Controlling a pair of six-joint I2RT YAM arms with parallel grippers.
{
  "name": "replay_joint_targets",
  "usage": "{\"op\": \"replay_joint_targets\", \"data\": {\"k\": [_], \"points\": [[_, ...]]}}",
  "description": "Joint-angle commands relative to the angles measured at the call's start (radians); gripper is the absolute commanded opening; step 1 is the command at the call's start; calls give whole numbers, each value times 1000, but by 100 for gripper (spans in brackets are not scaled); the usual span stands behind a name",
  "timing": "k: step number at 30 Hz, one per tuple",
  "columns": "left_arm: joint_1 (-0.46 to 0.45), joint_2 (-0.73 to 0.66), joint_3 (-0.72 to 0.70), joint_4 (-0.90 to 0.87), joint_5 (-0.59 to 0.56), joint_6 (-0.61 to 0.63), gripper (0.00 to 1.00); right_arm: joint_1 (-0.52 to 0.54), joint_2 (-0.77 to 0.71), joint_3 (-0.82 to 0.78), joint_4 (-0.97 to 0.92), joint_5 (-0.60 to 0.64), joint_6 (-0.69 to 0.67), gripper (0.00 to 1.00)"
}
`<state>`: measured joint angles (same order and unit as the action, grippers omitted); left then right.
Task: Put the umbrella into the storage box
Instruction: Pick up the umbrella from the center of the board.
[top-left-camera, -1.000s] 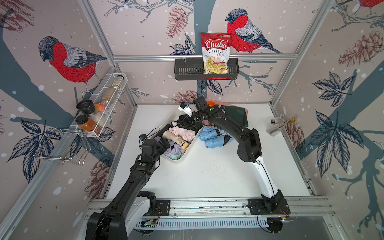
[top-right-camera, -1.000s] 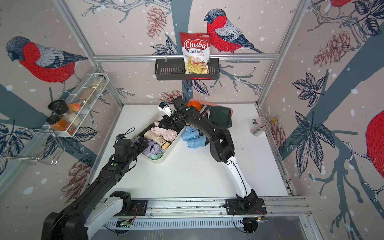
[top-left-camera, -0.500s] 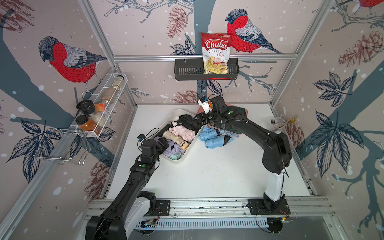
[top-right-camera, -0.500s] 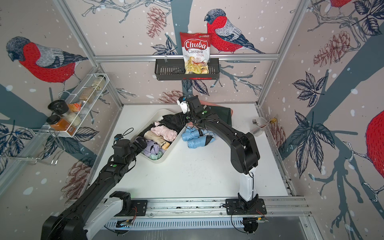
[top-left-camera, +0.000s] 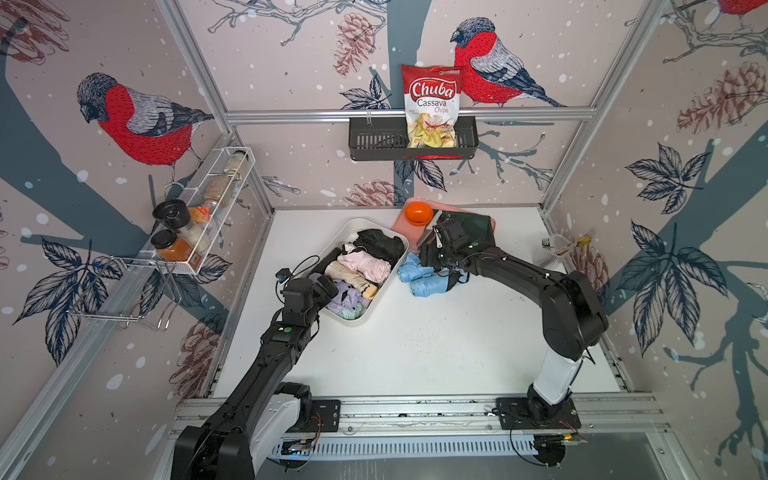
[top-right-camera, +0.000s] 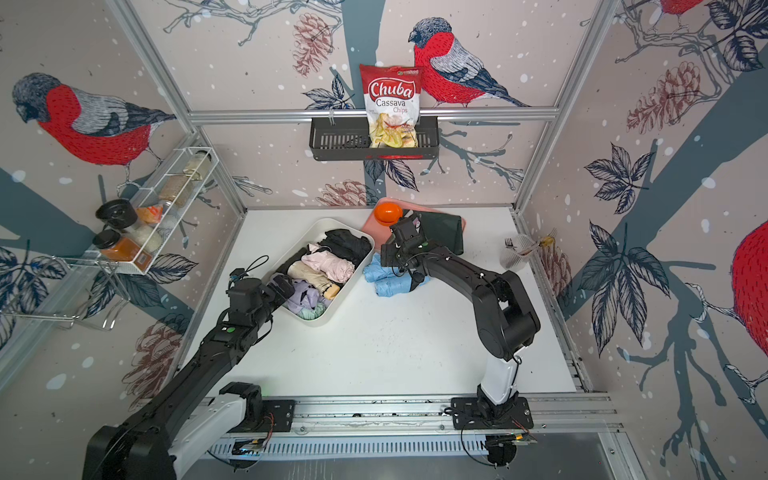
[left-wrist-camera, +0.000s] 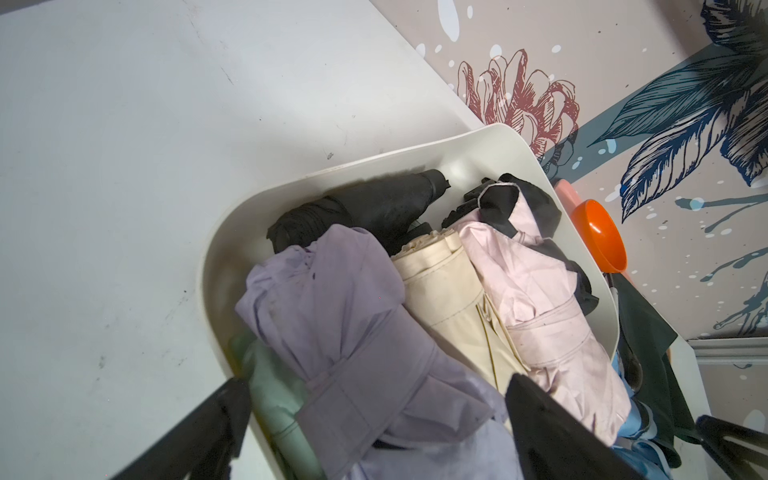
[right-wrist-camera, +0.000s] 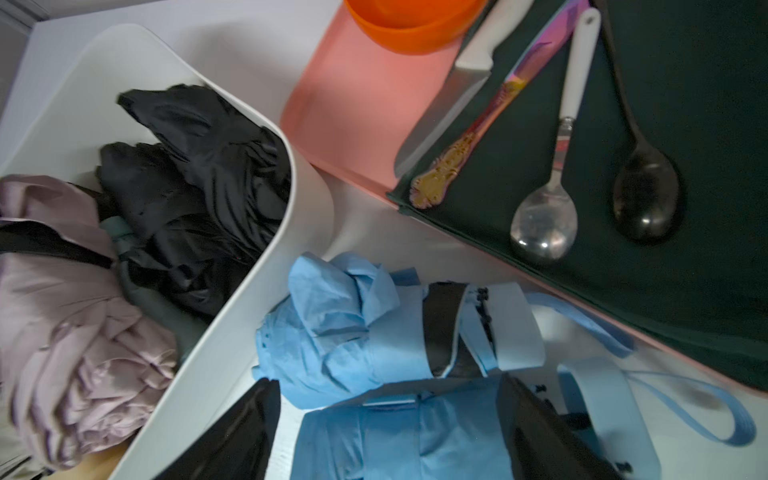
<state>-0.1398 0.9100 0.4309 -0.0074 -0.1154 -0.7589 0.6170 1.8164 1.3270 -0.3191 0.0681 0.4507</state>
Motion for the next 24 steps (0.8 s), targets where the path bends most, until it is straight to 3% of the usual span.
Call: {"op": "replay_joint_targets", "data": {"k": [1,9,11,24], "points": [[-1,3,1,30,-14,10,99,8,-10,-33,0,77,69,86],[-1,10,1,37,-11,14,99,26,-10,-124,24,124,166,93],[-1,12,5,40,-7,16,99,29,-16,-149,36,127,195,99],[-1,29,2,52,10,15,99,30,-49,-189,105,91,272,99]]}}
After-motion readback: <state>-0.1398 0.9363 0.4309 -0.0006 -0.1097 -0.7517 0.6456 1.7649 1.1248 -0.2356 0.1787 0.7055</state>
